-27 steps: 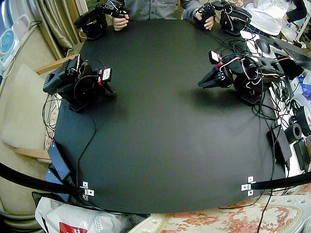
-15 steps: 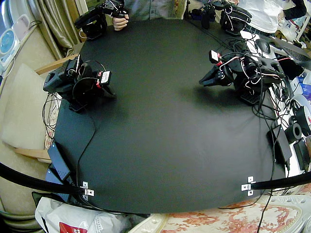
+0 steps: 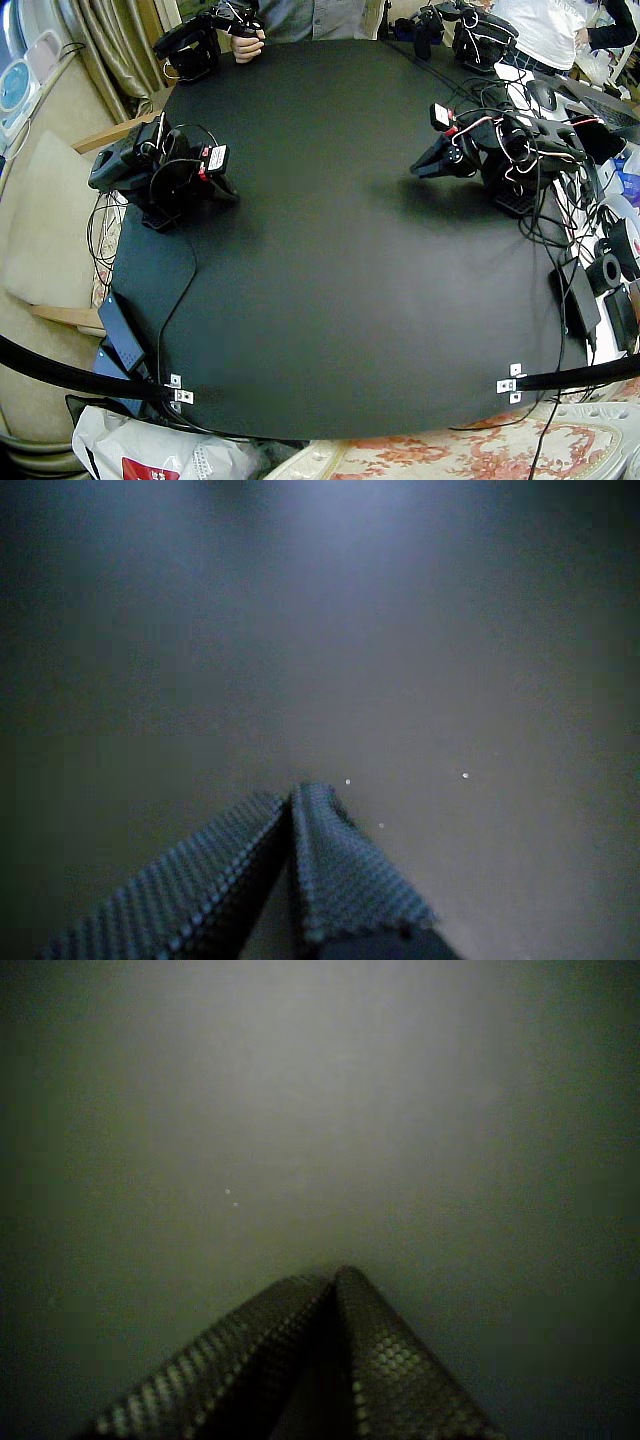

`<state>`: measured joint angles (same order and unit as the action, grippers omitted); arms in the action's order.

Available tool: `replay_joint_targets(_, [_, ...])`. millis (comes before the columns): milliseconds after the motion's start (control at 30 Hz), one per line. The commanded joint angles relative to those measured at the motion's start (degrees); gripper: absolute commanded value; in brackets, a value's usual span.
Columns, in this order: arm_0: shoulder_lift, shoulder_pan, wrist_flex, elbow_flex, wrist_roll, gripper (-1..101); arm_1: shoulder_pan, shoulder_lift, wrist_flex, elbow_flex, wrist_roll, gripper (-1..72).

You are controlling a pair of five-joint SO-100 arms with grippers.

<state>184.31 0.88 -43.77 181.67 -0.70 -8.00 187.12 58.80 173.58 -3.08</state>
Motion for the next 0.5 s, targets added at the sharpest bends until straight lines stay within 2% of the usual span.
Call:
replay_joint_targets(0, [1.4,0.5,-0.6,0.7,-0.4,0,-0.3,0.4,0.0,-1.3,-0.8,-0.3])
replay_joint_targets(467, [1.4,0.5,-0.6,0.7,-0.4,0,-0.7,0.4,0.0,-1.3,-0.2,-0.3])
